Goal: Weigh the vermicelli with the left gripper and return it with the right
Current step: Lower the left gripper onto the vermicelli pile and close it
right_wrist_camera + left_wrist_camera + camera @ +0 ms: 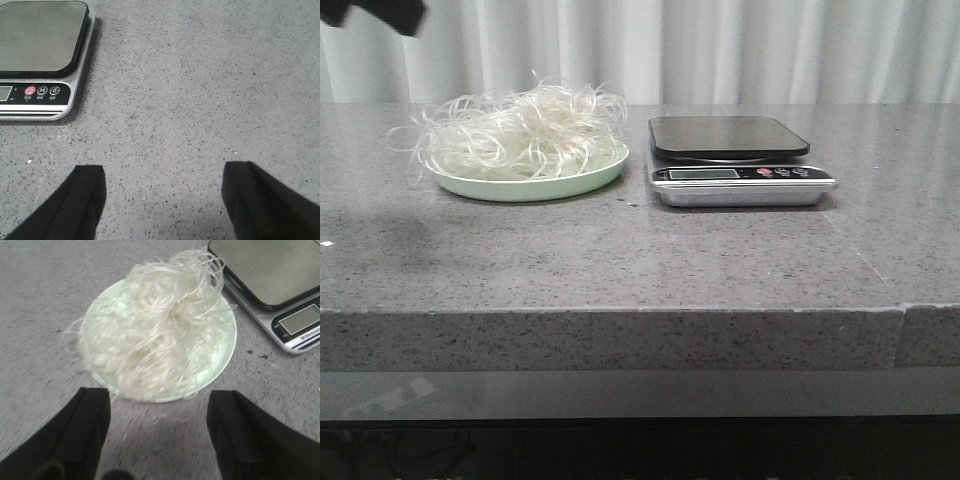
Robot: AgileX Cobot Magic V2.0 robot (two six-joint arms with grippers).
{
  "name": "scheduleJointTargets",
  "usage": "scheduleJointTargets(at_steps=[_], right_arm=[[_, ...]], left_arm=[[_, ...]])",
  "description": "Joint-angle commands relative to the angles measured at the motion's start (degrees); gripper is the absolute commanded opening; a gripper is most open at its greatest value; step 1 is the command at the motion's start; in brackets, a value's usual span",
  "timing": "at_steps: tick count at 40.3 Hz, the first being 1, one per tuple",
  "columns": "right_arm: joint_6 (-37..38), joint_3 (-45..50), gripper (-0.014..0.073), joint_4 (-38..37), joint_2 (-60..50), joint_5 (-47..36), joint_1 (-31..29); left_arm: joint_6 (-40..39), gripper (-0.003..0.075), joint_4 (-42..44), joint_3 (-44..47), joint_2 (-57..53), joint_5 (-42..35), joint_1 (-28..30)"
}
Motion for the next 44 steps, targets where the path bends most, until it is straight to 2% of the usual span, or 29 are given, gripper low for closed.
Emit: scheduleJointTargets(at_steps=[1, 8, 12, 18, 33, 37, 44], right_arm=[[-0.61, -2.01, 0.0596, 0.17, 0.05, -2.8, 0.02], [-0.61, -2.01, 0.0596, 0.17, 0.05, -2.64, 0.02], [-0.61, -2.01, 0.0596, 0.17, 0.05, -2.53, 0.02], [-0.61, -2.01, 0.0596, 0.17, 0.05, -2.41, 0.02], [-0.61, -2.01, 0.0596, 0.17, 0.05, -2.47, 0.02], [-0.61, -2.01, 0.0596, 0.17, 0.05, -2.47, 0.02], [-0.61, -2.01, 0.0596, 0.17, 0.05, -2.47, 0.02]], left_arm=[[0.05, 0.0501, 0.12, -6.02, 4.52, -4.15, -1.27], [0.05, 0.0501, 2.29, -13.08, 13.81, -3.57, -1.41], [0.05, 0.0501, 6.42, -17.1, 18.72, -0.95, -1.41], [0.05, 0.0501, 7.1, -21.6, 23.83, 2.66, -1.41], [0.05, 0.0498, 7.1, -24.13, 28.72, 7.07, -1.41], [0.05, 0.0436, 7.1, -24.13, 28.85, 8.88, -1.41], [0.05, 0.024, 7.1, -24.13, 28.85, 9.37, -1.41]])
